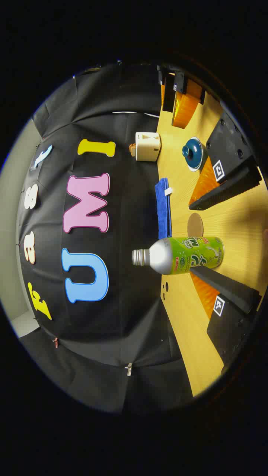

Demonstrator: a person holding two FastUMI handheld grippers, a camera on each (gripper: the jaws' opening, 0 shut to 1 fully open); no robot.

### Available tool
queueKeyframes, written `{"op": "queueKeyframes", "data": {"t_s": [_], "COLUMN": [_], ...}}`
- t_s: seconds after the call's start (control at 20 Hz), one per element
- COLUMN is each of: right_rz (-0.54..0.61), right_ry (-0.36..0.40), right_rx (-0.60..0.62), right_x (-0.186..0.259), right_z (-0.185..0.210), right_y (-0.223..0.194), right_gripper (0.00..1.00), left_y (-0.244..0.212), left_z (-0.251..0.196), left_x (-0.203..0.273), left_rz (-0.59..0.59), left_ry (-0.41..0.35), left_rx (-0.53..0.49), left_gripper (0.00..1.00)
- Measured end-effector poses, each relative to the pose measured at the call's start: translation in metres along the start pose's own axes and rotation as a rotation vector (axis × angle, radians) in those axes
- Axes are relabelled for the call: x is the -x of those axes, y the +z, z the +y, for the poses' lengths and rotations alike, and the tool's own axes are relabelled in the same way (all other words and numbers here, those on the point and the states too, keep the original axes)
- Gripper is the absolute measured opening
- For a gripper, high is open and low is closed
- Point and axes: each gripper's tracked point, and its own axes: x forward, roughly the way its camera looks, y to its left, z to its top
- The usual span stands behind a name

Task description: Open the teacup lid with one hand, grasp the water bottle and pour water into the teacup with the other hand; after pouring, place the water bottle on the coaster and then close the teacup lid.

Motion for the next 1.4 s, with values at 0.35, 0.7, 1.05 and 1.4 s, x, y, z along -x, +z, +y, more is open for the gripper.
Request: {"op": "queueKeyframes", "data": {"t_s": [0.35, 0.7, 1.05, 1.4], "right_rz": [0.0, 0.003, 0.002, 0.029], "right_ry": [0.029, 0.049, 0.058, 0.142], "right_rx": [-0.001, -0.001, 0.0, 0.013], "right_x": [-0.006, -0.014, -0.015, -0.024], "right_z": [0.008, 0.018, 0.019, 0.032], "right_y": [-0.001, -0.002, -0.002, -0.006], "right_gripper": [0.99, 0.99, 0.99, 0.99], "left_y": [0.0, 0.0, -0.001, -0.001], "left_z": [-0.002, 0.001, 0.006, 0.016], "left_x": [-0.001, -0.006, -0.008, -0.006], "left_rz": [0.001, 0.002, 0.0, -0.001], "left_ry": [-0.01, -0.009, -0.015, -0.027], "left_rx": [0.001, 0.0, 0.001, 0.001], "left_gripper": [0.95, 0.95, 0.95, 0.95]}}
